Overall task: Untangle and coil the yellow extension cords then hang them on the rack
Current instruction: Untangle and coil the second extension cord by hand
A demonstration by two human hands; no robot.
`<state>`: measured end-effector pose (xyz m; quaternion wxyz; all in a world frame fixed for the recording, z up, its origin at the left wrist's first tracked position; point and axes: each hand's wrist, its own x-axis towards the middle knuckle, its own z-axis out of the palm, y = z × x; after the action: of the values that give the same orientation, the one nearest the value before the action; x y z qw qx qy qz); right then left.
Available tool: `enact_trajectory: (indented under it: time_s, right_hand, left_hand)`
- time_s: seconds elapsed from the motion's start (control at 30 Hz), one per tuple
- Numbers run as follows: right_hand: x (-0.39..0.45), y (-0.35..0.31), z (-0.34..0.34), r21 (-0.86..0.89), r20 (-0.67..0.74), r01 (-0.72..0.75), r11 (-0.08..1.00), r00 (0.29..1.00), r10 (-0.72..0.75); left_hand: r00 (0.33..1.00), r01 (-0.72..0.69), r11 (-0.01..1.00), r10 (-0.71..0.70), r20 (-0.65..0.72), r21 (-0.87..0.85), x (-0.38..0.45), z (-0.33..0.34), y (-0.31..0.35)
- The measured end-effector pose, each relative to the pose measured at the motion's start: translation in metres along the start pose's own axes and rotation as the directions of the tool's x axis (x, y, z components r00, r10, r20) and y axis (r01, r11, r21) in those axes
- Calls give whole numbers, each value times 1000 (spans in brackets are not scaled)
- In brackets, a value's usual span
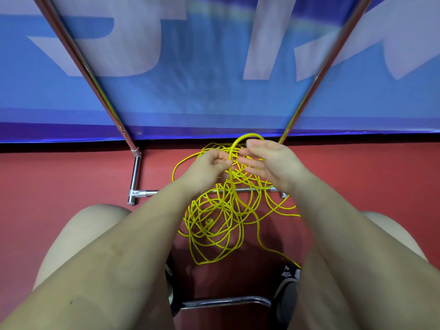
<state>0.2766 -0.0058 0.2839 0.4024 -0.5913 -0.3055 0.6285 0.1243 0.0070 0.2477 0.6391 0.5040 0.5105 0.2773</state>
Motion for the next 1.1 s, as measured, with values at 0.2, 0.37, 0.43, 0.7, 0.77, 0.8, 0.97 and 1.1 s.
enact_trajectory:
  time_s: [0.2, 0.37, 0.43, 0.7, 0.77, 0.8, 0.97, 1.1]
  right_hand:
    - [-2, 28, 6, -802, 217, 157, 576, 976, 36]
    - [2, 28, 0, -860, 178, 195, 472, 981, -81]
    - [2, 29, 0, -859, 180, 220, 463, 975, -130]
    - [0, 6, 4, -223, -27, 109, 969, 993, -118]
    - [-1, 0, 0, 33, -88, 67, 997, 994, -64]
    - [0, -2, -3, 137, -103, 51, 989, 994, -37]
    - [4, 0, -7, 221, -107, 29, 975, 994, -5]
    - [0, 5, -2, -83, 13, -37, 996, 999, 38]
  left_hand:
    - [986, 21, 957, -68, -154, -288, 4, -10, 9]
    - [975, 15, 868, -124, -186, -496, 5, -14, 15]
    - [975, 12, 848, -127, -181, -529, 6, -16, 15]
    - [984, 180, 969, -177, 34, -170, 1, -7, 8]
    - [952, 248, 969, -242, 188, -11, -5, 2, 3]
    - [931, 263, 964, -267, 251, 49, -9, 7, 1]
    - [952, 193, 978, -206, 228, 80, -11, 9, 3]
    - [984, 166, 983, -160, 75, -79, -7, 2, 8]
